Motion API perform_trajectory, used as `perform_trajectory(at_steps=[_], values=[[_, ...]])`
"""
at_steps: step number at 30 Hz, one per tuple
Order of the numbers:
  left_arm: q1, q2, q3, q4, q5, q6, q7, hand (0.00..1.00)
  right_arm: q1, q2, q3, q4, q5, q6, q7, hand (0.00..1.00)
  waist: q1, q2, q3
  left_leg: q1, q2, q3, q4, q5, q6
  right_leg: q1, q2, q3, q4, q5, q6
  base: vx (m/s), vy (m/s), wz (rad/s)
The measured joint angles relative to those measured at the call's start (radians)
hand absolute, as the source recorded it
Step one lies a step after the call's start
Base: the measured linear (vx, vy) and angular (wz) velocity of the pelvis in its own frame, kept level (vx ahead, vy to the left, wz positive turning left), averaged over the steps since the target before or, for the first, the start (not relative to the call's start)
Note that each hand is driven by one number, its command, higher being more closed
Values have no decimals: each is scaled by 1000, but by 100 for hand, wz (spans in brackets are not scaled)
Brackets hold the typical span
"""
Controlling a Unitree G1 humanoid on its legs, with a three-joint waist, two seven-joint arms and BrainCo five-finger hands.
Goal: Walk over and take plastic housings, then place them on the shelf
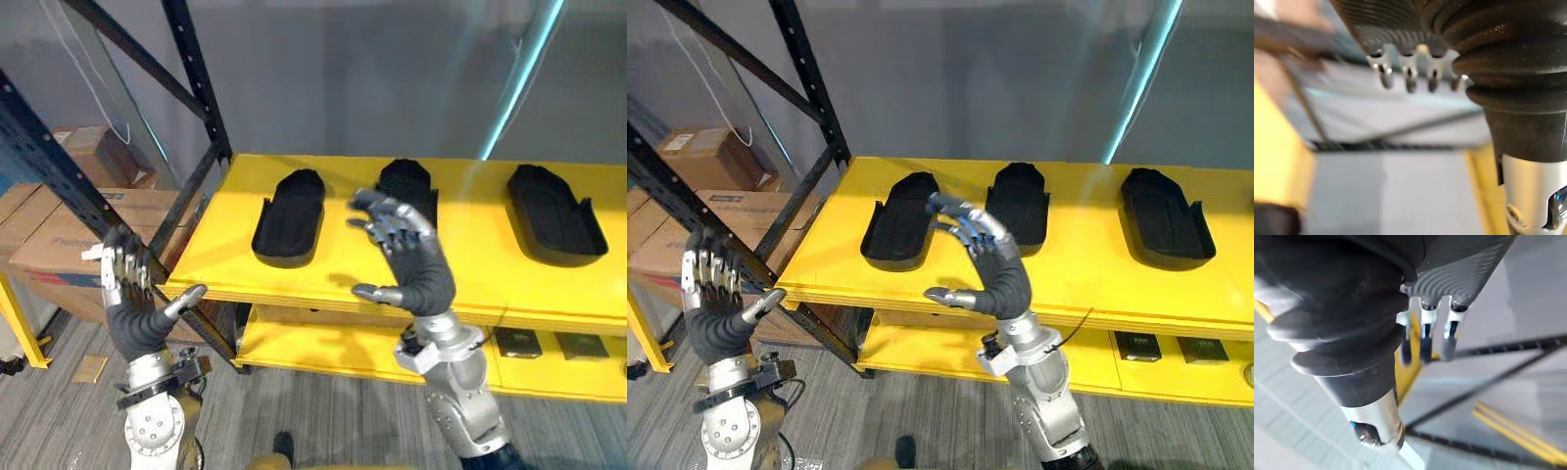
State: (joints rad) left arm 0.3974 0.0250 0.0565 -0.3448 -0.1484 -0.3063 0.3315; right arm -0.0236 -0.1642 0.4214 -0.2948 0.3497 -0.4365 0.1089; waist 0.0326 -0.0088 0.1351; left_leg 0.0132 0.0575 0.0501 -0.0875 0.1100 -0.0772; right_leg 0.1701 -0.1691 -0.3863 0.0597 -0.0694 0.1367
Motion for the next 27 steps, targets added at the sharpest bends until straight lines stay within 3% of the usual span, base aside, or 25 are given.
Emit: perform_trajectory(at_steps=[2, 7, 11, 19, 27], values=[[36, 0, -43, 116, 17, -7, -20, 0, -34, 12, 35, 61, 7, 19, -32, 100, 23, -14, -2, -19, -3, -21, -1, 10, 2, -9, 0, -23, 1, 0, -1, 6, -22, 35], [65, 7, -115, 383, 133, -20, -67, 0, -116, 29, 128, 229, -3, 50, -84, 100, 61, -19, 5, -42, -10, -43, -1, 16, 5, -21, -4, -47, 11, -3, -7, -22, -11, 18], [63, 9, -116, 545, 129, -20, -74, 0, -162, 45, 200, 351, -15, 72, -88, 100, 70, -17, 21, -49, -8, -44, -1, 17, 7, -31, -4, -48, 19, -5, -9, -8, -3, 0], [12, 21, -155, 605, 104, -37, -100, 0, -297, 78, 195, 589, -111, 92, -186, 100, 93, 10, 102, -89, 4, -38, -1, 24, 12, -67, -1, -53, 26, 2, -8, -30, -10, 5], [-3, 49, -191, 609, 67, -42, -102, 0, -362, 107, 170, 592, -130, 91, -227, 100, 100, 7, 108, -96, -4, -39, 5, 34, 10, -64, -6, -56, 20, 0, -12, 33, -8, 5]])
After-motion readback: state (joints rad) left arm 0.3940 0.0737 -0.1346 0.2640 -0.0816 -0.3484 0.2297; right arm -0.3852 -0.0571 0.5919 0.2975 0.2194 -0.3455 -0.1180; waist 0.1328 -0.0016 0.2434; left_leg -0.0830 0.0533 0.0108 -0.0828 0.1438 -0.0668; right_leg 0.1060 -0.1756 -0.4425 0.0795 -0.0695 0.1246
